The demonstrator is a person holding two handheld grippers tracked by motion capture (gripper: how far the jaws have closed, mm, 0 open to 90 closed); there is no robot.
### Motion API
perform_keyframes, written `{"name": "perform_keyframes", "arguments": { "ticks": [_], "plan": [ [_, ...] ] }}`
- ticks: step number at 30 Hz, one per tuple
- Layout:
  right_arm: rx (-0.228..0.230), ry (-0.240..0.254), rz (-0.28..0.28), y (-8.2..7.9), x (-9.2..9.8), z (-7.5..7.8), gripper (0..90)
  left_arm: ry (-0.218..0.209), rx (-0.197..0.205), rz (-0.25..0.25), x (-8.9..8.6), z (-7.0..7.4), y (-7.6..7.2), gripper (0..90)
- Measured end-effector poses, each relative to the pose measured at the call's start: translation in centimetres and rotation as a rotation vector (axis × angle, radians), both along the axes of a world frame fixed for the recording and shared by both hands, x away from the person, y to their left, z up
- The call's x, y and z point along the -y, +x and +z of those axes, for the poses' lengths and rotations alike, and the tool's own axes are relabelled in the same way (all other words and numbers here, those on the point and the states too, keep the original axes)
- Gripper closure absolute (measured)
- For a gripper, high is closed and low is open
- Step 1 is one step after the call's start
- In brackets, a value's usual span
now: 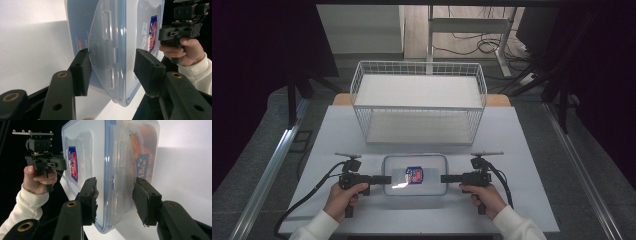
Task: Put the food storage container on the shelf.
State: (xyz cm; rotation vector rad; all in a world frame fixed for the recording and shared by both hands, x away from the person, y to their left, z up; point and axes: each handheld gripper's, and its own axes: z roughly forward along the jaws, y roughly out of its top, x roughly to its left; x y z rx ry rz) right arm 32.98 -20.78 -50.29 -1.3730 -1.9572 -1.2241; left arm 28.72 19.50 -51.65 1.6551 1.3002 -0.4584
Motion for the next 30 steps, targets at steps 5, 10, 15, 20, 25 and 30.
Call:
{"name": "perform_keyframes", "arguments": {
  "ticks": [5, 10, 15, 20, 25, 30],
  "plan": [
    [0.015, -0.012, -0.003, 0.1, -0.1, 0.2, 54.7, -0.001, 0.000, 0.003, 0.0, 0.1, 0.2, 49.6],
    [0.031, -0.017, -0.011, 0.6, 0.0, 0.5, 54.4, 0.012, 0.019, -0.006, 0.2, 0.6, 1.1, 49.7],
    [0.066, -0.024, -0.026, 1.6, -0.2, 1.2, 54.2, 0.006, 0.031, -0.008, 0.0, 1.0, 2.8, 50.0],
    [0.095, -0.021, -0.034, 3.0, -0.3, 1.4, 54.2, 0.014, 0.063, -0.024, -0.1, 1.3, 4.6, 50.0],
    [0.152, -0.040, -0.052, 4.4, -0.6, 2.1, 54.1, -0.003, 0.094, -0.021, -0.4, 1.3, 6.7, 49.8],
    [0.196, -0.049, -0.066, 6.0, -0.9, 2.5, 54.0, -0.018, 0.125, -0.018, -0.6, 1.3, 8.6, 49.8]
  ]
}}
